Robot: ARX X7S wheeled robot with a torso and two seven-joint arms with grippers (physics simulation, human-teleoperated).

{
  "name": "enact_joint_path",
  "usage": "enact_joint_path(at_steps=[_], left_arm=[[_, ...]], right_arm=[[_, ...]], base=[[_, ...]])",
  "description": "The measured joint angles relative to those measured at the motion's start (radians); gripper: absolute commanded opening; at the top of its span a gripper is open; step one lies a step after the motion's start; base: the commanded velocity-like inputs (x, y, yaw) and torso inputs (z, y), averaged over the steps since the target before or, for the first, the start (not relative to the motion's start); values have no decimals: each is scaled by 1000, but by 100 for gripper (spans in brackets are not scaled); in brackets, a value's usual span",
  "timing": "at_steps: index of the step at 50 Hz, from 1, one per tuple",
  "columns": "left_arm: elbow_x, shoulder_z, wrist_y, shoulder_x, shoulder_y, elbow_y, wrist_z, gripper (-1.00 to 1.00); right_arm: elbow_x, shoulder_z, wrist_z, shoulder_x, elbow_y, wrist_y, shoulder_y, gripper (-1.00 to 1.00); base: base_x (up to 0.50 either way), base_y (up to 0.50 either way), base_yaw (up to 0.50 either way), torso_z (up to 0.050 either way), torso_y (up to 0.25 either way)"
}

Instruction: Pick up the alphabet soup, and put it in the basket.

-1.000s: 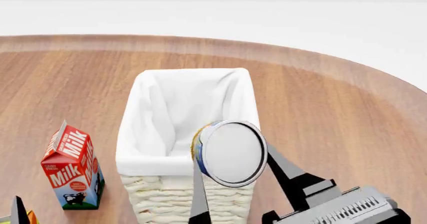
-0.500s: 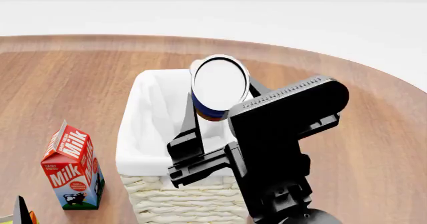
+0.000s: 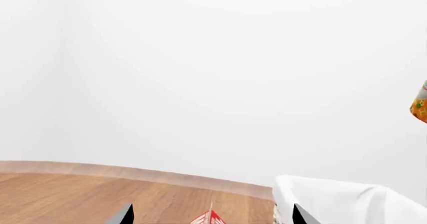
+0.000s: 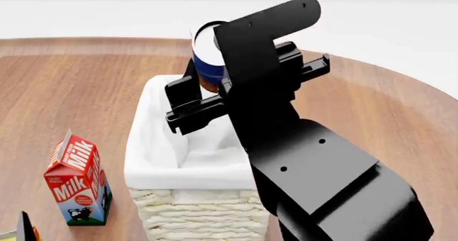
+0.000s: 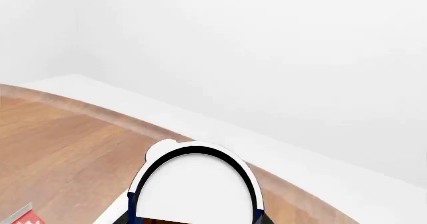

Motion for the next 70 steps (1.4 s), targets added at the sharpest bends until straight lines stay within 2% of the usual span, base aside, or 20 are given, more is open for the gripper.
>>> enact_joint_path(at_steps=[20, 31, 70], left_arm=[[-2, 7, -2, -3, -4, 3, -1, 100], [-3, 10, -4, -5, -4, 7, -3, 100], [31, 25, -16, -8, -9, 9, -17, 100]], right_arm=[[-18, -15, -23, -163, 411, 21, 194, -100], [-16, -14, -26, -211, 564, 16, 242, -100], [45, -36, -3, -238, 650, 54, 300, -100]], base=[[0, 0, 0, 0, 1], [0, 0, 0, 1, 1], [0, 0, 0, 0, 1]])
